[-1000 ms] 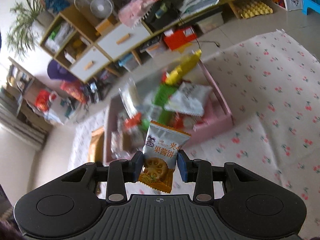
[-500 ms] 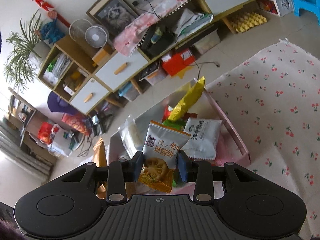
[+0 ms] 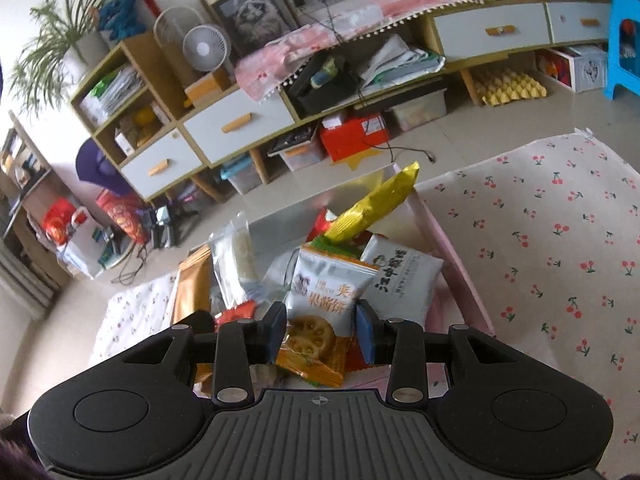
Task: Organize snacks
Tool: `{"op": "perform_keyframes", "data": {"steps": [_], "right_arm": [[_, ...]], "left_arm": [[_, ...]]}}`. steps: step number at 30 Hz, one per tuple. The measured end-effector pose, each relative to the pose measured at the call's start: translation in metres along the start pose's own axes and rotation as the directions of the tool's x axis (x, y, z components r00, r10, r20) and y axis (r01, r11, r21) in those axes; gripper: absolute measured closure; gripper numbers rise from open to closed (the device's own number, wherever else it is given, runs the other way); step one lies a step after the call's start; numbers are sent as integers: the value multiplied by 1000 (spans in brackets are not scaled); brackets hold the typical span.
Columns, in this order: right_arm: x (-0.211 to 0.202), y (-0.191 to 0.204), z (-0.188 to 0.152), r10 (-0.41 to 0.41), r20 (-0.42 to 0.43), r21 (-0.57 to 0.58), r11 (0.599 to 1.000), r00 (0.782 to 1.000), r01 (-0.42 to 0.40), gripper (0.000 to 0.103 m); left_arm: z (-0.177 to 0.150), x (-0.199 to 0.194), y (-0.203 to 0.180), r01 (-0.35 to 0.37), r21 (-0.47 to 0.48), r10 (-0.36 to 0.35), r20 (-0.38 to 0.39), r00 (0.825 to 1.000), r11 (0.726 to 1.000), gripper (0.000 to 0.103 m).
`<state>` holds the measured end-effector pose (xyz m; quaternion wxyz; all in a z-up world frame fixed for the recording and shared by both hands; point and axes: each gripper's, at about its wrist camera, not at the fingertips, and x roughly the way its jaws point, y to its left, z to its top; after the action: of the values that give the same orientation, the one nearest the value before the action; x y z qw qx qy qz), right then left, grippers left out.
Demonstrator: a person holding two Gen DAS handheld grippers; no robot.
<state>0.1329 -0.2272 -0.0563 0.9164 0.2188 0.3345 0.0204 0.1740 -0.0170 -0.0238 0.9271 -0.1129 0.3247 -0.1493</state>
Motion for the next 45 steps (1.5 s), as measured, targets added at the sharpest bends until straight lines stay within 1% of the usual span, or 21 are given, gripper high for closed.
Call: {"op": "perform_keyframes", "data": {"steps": [6, 10, 12, 14, 16, 18, 20, 23, 25, 27, 29, 31, 33, 34, 39, 41, 45], "right_arm": [[-1, 4, -1, 9, 3, -8, 1000, 1000, -9, 65], [-2, 1, 0, 12, -3, 0, 1000, 1000, -12, 64], [-3, -1, 0, 10, -4, 7, 1000, 1000, -10, 64], [-4, -3, 1, 10, -4, 14, 1000, 1000, -10, 58], [-6, -4, 2, 11, -1, 20, 1000, 1000, -11, 57], [-8, -5, 3, 18, -3, 28, 999, 1000, -18, 57], [-11, -6, 4, 24, -5, 31, 999, 1000, -24, 51], [-15, -6, 5, 42, -22, 27, 999, 999, -41, 46], [-18, -6, 4, 50, -46, 18, 999, 998, -49, 42], [-22, -4, 3, 44, -64, -1, 999, 997, -44, 40], [-27, -5, 2, 36, -77, -16, 999, 996, -37, 36], [-32, -7, 1, 33, -84, -26, 999, 996, -35, 34], [-39, -9, 1, 27, -91, -40, 999, 996, -30, 32], [-42, -10, 0, 23, -93, -45, 999, 995, -27, 29], [-57, -17, -4, 3, -109, -91, 996, 994, -13, 26], [-62, -18, -6, -8, -116, -109, 994, 993, -5, 22], [-75, -21, -11, -25, -126, -126, 992, 992, 9, 21]], "left_arm": [[0, 0, 1, -1, 8, 1, -9, 1000, 1000, 76], [0, 0, -2, -18, 28, 18, -16, 1000, 999, 74], [0, 0, -4, -35, 38, 35, -15, 999, 999, 70], [0, 0, -6, -46, 53, 47, -19, 999, 998, 68], [1, 0, -7, -56, 66, 58, -26, 998, 996, 67], [1, -2, -7, -61, 73, 63, -35, 997, 995, 64], [1, -4, -8, -65, 82, 69, -42, 997, 995, 62], [0, -8, -11, -84, 96, 91, -70, 993, 992, 58], [-1, -12, -12, -91, 101, 101, -91, 991, 991, 54], [-3, -14, -14, -98, 109, 110, -113, 988, 989, 47], [-4, -18, -14, -101, 121, 116, -125, 985, 987, 44], [-6, -24, -15, -105, 134, 123, -137, 983, 985, 38], [-8, -30, -15, -108, 146, 128, -140, 982, 983, 29], [-8, -33, -14, -113, 148, 134, -142, 981, 982, 27], [-17, -46, -16, -133, 163, 159, -160, 974, 978, 13], [-22, -52, -17, -139, 173, 168, -166, 972, 975, 8], [-30, -65, -23, -147, 203, 183, -171, 968, 968, 3]]}}
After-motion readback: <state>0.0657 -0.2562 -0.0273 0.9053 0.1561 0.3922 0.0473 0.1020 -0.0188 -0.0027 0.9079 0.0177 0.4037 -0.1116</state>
